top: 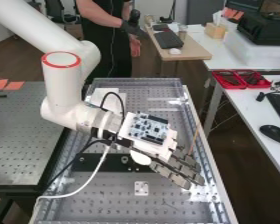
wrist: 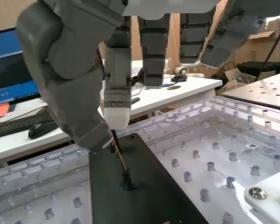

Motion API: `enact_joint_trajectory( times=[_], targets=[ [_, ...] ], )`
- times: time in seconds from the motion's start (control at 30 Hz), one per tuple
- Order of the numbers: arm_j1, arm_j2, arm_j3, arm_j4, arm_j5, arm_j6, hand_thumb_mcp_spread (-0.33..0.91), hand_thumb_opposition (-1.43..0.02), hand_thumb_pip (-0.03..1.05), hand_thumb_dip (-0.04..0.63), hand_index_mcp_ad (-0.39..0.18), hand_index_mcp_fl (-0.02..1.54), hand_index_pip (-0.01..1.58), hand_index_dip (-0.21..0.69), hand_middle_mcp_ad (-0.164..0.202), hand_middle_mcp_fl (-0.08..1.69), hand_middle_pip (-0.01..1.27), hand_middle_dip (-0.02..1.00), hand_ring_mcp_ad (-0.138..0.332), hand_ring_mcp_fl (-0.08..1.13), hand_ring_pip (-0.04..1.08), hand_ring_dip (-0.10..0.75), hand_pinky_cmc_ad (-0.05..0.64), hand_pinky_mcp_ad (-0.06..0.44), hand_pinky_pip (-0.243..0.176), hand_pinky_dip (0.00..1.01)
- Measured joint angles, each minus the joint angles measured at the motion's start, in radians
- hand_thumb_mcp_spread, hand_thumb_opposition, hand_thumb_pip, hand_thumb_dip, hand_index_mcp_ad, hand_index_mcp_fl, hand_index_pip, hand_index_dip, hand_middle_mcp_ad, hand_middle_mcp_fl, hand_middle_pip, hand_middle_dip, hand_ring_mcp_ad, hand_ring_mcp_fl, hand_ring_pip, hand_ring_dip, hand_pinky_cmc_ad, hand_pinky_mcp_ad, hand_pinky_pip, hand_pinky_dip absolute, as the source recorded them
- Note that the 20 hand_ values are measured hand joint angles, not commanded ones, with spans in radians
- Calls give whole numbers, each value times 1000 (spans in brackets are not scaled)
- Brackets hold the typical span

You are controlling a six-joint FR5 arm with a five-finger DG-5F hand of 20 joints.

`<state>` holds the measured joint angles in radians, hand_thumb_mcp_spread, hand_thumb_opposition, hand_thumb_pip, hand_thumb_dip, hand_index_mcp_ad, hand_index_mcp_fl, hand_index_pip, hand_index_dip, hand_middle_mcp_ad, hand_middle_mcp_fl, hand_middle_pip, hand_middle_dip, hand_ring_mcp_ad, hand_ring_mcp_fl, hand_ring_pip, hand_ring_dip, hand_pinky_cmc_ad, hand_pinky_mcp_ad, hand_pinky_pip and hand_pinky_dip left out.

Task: Grab the drill bit and place it in the clear container

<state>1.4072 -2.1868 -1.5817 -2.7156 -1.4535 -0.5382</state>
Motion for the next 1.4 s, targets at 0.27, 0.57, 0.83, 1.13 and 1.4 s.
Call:
enact_joint_trajectory(
  times=[0.27, 0.57, 0.83, 1.13, 1.4],
  targets=[
    [-7, -8, 13, -4, -14, -3, 555, -895, 588, 298, -56, 330, 1524, 293, 94, 265, 134, 215, 180, 33, 98, 19, 297, 166, -75, 190],
    [-10, -11, 18, -6, -22, 0, 553, -895, 583, 298, -56, 347, 1527, 298, 91, 281, 134, 220, 180, 33, 98, 17, 297, 164, -75, 190],
    [-11, -15, 19, -6, -26, 7, 553, -890, 583, 298, -63, 346, 1520, 298, 91, 278, 134, 218, 180, 33, 98, 21, 297, 159, -63, 190],
    [-10, -17, 17, -11, -32, 12, 557, -911, 583, 298, -70, 351, 1518, 297, 94, 278, 134, 222, 180, 33, 98, 21, 297, 159, -59, 190],
    [-9, -10, 11, -9, -29, 7, 531, -906, 583, 302, -73, 319, 1443, 295, 91, 281, 134, 222, 180, 33, 98, 21, 297, 159, -59, 190]
  ],
)
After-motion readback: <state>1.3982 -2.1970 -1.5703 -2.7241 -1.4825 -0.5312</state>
